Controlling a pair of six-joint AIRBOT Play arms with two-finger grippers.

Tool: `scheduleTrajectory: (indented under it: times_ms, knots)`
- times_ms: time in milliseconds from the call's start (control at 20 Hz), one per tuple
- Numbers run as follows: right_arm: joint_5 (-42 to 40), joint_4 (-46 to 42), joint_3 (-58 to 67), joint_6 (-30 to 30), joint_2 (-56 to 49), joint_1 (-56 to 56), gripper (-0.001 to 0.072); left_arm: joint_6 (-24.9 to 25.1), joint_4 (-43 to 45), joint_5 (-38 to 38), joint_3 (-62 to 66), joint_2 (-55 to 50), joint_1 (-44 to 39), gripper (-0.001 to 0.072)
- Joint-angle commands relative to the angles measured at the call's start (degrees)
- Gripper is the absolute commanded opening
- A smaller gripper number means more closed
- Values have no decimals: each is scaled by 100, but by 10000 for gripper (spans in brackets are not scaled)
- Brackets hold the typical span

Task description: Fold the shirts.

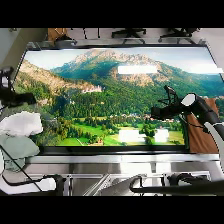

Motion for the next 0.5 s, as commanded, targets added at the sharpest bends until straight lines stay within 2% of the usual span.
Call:
scheduleTrajectory:
  times_ms: [0, 300, 350, 400, 450]
  knots:
    - [0, 13, -2, 2, -4, 7, 23, -437, 1191, -476, -138, -745, 304, 711]
    - [0, 11, -2, 0, -4, 7, 22, -577, 1185, -168, -133, -1327, 389, 709]
    - [0, 11, -2, 0, -4, 7, 22, -577, 1185, -155, -133, -1394, 387, 623]
    - [0, 11, -2, 0, -4, 7, 23, -577, 1156, -188, -133, -1445, 387, 357]
    - [0, 11, -2, 0, -4, 7, 22, -575, 1115, -247, -131, -1447, 385, 5]
